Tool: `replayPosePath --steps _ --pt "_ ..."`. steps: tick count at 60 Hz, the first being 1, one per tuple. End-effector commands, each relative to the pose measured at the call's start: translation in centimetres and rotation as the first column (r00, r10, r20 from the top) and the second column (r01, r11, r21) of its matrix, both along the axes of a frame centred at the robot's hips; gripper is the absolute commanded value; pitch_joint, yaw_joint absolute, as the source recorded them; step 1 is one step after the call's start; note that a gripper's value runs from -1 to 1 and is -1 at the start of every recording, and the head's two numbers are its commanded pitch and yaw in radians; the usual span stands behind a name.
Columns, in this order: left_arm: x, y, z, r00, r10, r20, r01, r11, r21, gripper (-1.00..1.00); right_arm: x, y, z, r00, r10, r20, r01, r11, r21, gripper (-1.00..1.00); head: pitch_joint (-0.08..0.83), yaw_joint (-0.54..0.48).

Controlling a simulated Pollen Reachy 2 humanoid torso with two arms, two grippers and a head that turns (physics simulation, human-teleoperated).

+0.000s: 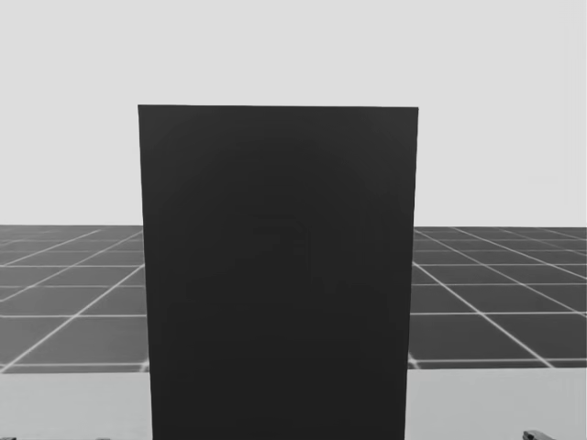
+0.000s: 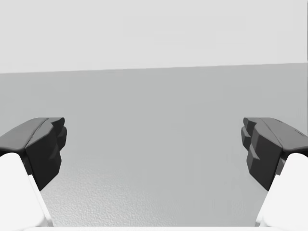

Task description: Reach around the screen and pick up the object behind it.

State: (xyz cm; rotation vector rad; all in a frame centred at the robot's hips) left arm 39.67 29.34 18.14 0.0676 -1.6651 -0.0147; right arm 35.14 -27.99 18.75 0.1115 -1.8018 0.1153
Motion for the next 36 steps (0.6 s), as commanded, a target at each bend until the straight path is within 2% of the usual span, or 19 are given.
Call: replayPosePath --steps 1,3,6,10,12,15,18,20,24,25,28,33,36 --pt "0.0 0.1 0.1 1.0 -0.001 0.008 0.002 1.0 -0.006 -1.0 -0.4 0.2 -0.1 1.0 0.009 -0.017 -0.008 1.0 0.027 -1.0 -0.039 -0.03" --pt "0.0 0.1 0.1 1.0 -0.004 0.008 0.004 1.0 -0.005 -1.0 -0.4 0.3 0.0 0.999 0.026 -0.027 -0.025 1.0 0.015 -1.0 -0.038 -0.03" --pt "0.0 0.2 0.1 1.0 -0.008 0.005 0.008 1.0 -0.005 -1.0 -0.5 0.4 0.1 0.998 0.046 -0.042 -0.045 0.999 0.024 -1.0 -0.037 -0.03" --pt "0.1 0.4 0.1 0.999 -0.04 -0.036 0.04 0.999 -0.006 -1.0 -0.5 0.3 -0.1 0.991 0.089 -0.101 -0.089 0.996 0.009 -1.0 -0.033 -0.03" --pt "0.2 0.6 0.0 0.996 -0.057 -0.065 0.057 0.998 -0.007 -1.0 -0.6 0.2 -0.2 0.98 0.135 -0.148 -0.133 0.991 0.027 -1.0 -0.029 -0.03" --pt "0.2 0.9 -0.1 0.993 -0.066 -0.096 0.066 0.998 0.003 -1.0 -0.6 0.3 -0.6 0.969 0.152 -0.193 -0.153 0.988 0.01 -1.0 -0.024 -0.03" --pt "0.2 1.1 -0.2 0.985 -0.1 -0.143 0.098 0.995 -0.021 -1.0 -0.7 0.4 -1.0 0.941 0.227 -0.252 -0.224 0.974 0.04 -1.0 -0.017 -0.03" --pt "0.2 1.2 -0.4 0.974 -0.124 -0.187 0.124 0.992 -0.013 -1.0 -0.8 0.5 -1.2 0.927 0.251 -0.277 -0.25 0.967 0.041 -1.0 -0.012 -0.03" --pt "0.2 1.3 -0.6 0.962 -0.152 -0.227 0.154 0.988 -0.01 -1.0 -1.0 0.7 -1.4 0.914 0.276 -0.298 -0.275 0.96 0.046 -1.0 -0.004 -0.02" --pt "0.1 1.3 -0.8 0.952 -0.171 -0.255 0.179 0.984 0.007 -1.0 -1.1 0.9 -1.5 0.908 0.293 -0.3 -0.295 0.955 0.037 -1.0 0.002 -0.02" --pt "0.0 1.3 -0.9 0.948 -0.186 -0.26 0.196 0.98 0.012 -1.0 -1.3 0.9 -1.5 0.896 0.324 -0.305 -0.332 0.943 0.028 -1.0 0.006 -0.02" --pt "-0.7 0.9 -0.9 0.913 -0.307 -0.27 0.325 0.946 0.024 -1.0 -2.2 1.4 -1.5 0.854 0.435 -0.286 -0.452 0.892 0.008 -1.0 0.018 -0.03" --pt "-1.1 0.7 -0.7 0.9 -0.349 -0.262 0.367 0.93 0.022 -1.0 -2.4 1.8 -1.4 0.838 0.47 -0.279 -0.483 0.875 0.024 -1.0 0.025 -0.03"
